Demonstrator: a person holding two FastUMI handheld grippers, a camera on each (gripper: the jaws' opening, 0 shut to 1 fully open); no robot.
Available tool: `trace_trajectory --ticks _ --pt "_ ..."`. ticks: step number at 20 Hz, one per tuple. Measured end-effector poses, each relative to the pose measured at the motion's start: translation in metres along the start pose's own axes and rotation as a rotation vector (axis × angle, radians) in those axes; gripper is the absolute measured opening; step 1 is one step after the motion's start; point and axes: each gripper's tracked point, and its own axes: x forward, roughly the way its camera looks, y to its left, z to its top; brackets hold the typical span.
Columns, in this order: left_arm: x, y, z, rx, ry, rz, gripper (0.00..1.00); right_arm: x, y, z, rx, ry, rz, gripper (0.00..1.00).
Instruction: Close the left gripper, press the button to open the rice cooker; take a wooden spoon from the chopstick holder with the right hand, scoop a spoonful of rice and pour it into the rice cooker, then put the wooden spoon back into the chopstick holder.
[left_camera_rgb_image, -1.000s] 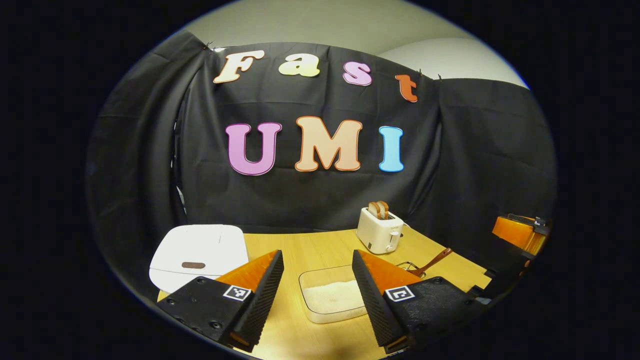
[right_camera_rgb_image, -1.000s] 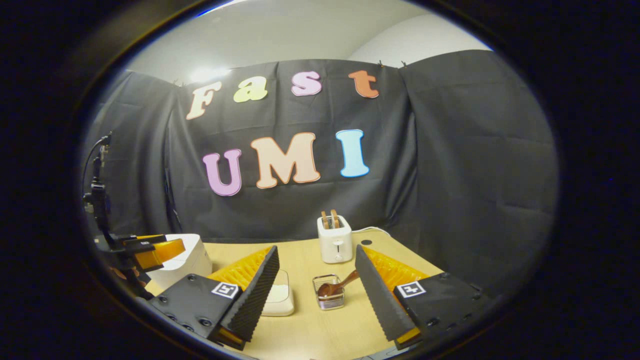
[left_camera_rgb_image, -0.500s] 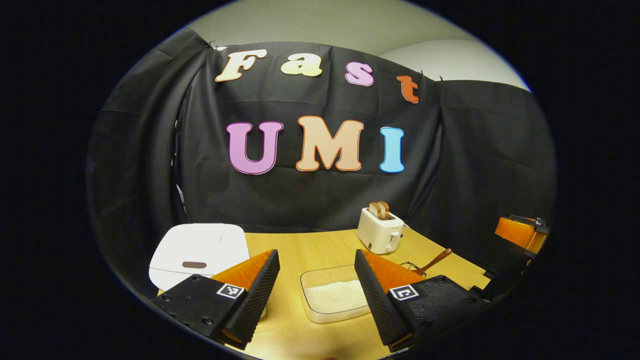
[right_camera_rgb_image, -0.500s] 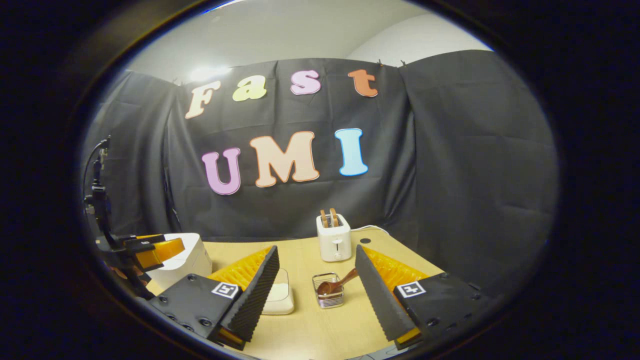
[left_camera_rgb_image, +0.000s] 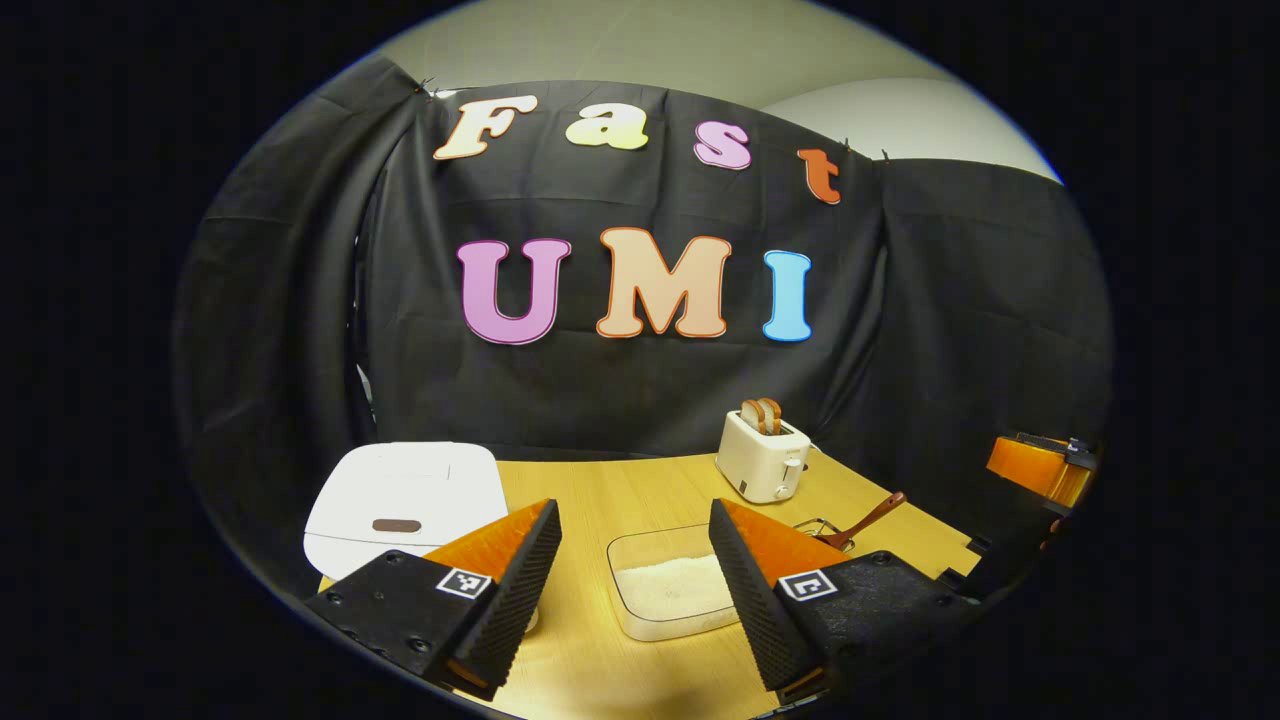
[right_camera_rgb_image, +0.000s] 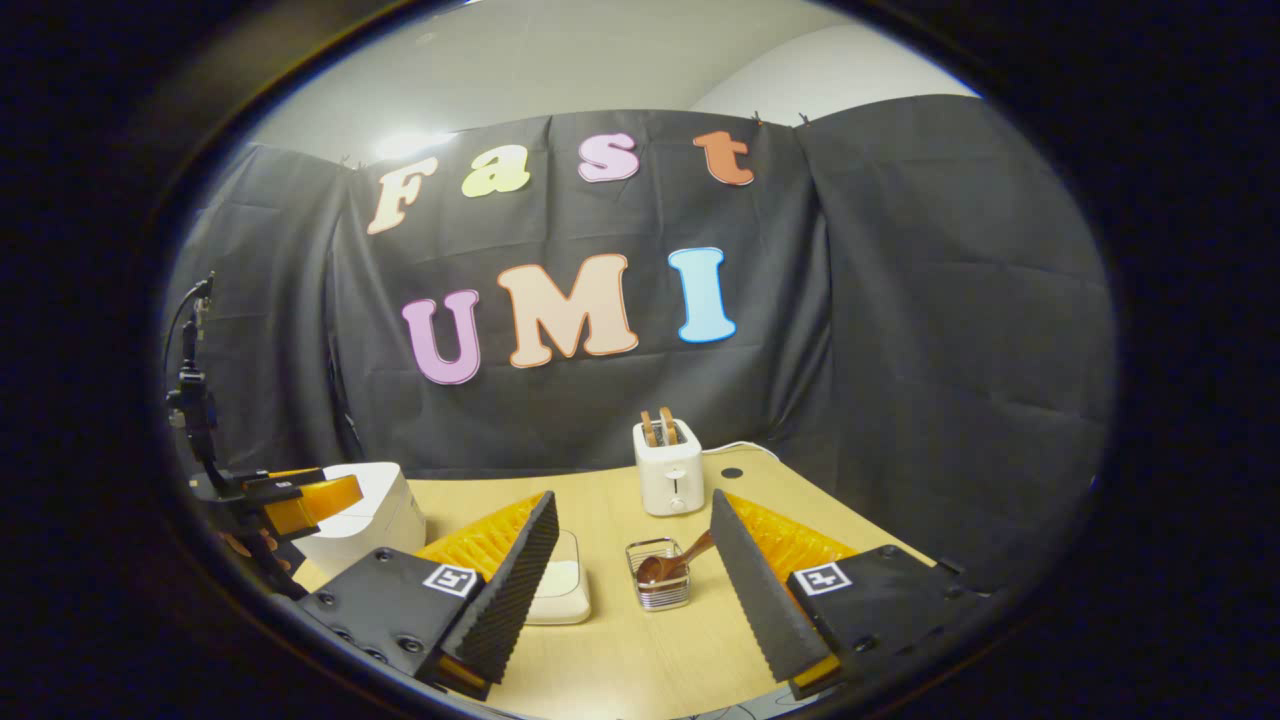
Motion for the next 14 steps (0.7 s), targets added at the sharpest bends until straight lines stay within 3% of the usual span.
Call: trace_trajectory --ticks 6,14 --pt "-0.006 0.026 -0.004 -0.025 0.016 0.03 0.73 0.001 0.005 -0.004 -0.014 0.009 0.0 0.99" --pt "-0.016 0.063 -0.009 0.028 0.034 0.039 0.34 -0.002 0.022 -0.012 -0.025 0.01 -0.005 1.0"
